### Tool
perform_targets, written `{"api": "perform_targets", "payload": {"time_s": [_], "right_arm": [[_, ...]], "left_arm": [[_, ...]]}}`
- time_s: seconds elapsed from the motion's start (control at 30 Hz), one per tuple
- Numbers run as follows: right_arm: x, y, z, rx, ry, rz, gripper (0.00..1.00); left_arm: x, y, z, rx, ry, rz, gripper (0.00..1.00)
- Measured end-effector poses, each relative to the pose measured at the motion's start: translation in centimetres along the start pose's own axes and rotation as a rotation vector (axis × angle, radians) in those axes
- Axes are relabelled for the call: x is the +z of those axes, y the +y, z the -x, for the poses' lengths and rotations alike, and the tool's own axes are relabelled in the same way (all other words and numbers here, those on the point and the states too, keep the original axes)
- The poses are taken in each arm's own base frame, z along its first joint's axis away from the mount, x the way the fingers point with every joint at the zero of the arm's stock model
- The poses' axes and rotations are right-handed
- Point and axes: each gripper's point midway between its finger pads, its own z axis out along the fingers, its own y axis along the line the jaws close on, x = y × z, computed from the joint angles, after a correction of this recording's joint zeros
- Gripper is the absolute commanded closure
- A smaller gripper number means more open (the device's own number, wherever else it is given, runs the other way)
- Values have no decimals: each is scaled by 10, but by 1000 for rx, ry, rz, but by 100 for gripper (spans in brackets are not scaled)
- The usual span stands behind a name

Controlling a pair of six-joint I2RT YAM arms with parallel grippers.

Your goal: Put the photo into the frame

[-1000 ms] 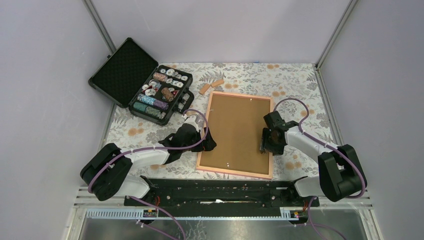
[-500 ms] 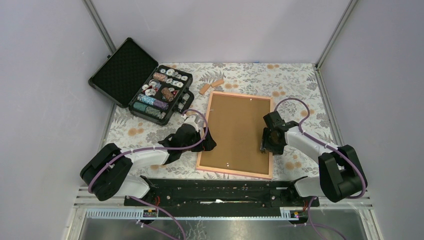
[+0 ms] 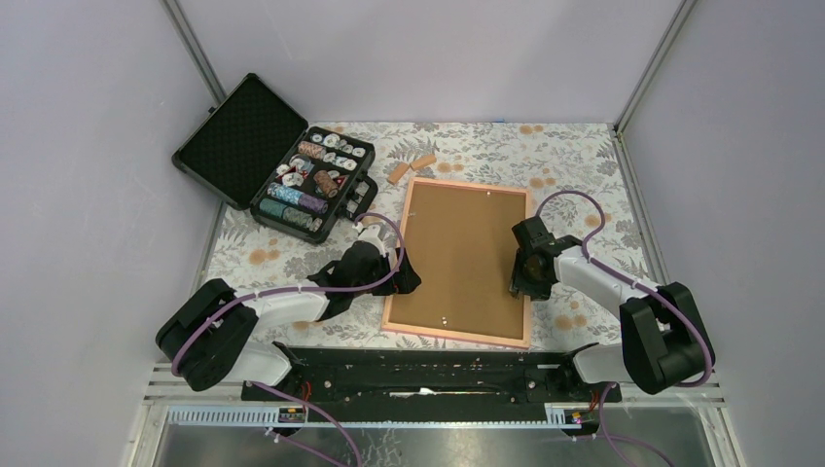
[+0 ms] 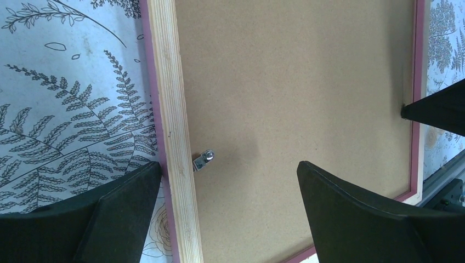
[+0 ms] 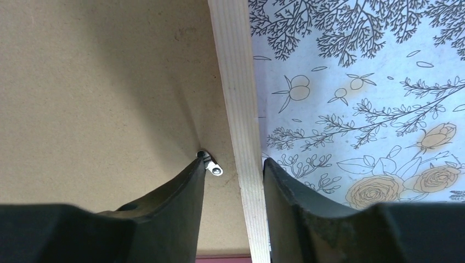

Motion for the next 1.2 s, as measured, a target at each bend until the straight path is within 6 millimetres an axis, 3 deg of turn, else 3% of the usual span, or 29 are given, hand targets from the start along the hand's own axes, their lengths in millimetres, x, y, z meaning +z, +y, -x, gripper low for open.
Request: {"api": "perform_targets", "payload": {"time_s": [0.43, 0.6, 0.67, 0.73, 0.77, 0.83, 0.97, 1.2], "right_arm": [[0, -6, 1, 5, -10, -28, 98], [0, -6, 1, 5, -9, -27, 99], [0, -6, 1, 5, -10, -27, 85], [0, -5, 1, 5, -10, -27, 53], [-1, -5, 1, 5, -10, -27, 43], [0, -1, 3, 17, -16, -9, 31], [2, 10, 9, 25, -32, 29, 22], [8, 17, 25, 3, -21, -3, 20]], "left_arm": [[0, 2, 2, 4, -5, 4, 1], [0, 2, 2, 4, -5, 4, 1], [0, 2, 2, 4, -4, 4, 1], [0, 2, 2, 5, -4, 4, 1], [0, 2, 2, 8, -3, 4, 1], [0, 2, 1, 11, -2, 2, 1], [1, -1, -1, 15, 10, -18, 1], [1, -5, -2, 27, 26, -32, 1]]}}
